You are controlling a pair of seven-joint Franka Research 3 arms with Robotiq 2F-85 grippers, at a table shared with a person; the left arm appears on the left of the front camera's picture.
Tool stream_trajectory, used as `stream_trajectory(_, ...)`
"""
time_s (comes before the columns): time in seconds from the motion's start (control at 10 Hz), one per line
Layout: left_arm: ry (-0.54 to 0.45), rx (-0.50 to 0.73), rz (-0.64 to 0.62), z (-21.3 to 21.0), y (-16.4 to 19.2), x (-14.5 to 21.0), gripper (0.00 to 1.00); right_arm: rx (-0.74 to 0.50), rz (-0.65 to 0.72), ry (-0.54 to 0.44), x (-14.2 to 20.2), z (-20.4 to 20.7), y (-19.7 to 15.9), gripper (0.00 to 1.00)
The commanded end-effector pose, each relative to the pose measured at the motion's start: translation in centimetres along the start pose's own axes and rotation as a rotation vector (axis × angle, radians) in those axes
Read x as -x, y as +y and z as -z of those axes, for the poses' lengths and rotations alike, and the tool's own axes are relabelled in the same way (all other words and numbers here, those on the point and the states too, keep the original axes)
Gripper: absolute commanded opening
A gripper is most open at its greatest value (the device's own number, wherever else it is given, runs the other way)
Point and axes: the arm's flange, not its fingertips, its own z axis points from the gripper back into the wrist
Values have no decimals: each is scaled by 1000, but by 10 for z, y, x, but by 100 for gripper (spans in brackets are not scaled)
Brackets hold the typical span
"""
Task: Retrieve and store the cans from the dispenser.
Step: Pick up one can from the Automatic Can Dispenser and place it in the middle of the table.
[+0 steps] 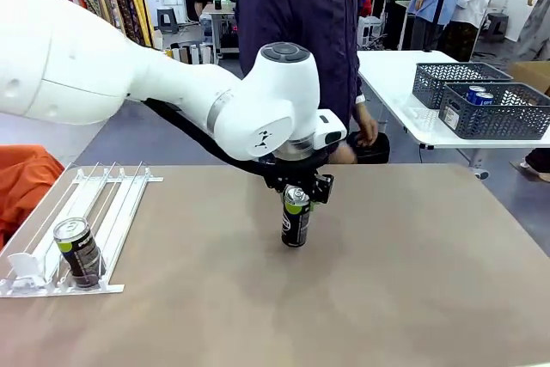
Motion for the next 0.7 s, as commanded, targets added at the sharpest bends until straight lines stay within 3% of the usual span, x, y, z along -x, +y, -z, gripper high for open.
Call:
stream_trajectory(0.0,27,12,10,1,-4,-10,0,-8,6,-6,-1,1,4,100)
stream_trajectory(0.3,32,36,-16,2,3,-15,0,-8,6,-6,-1,1,4,100)
stream_trajectory(0.4,38,28,-25,2,5,-14,38,-8,6,-6,-1,1,4,100)
stream_trajectory(0.5,39,22,-21,2,4,-15,97,-8,6,-6,-1,1,4,100)
stream_trajectory(0.6,35,20,-16,1,3,-14,100,-8,6,-6,-1,1,4,100)
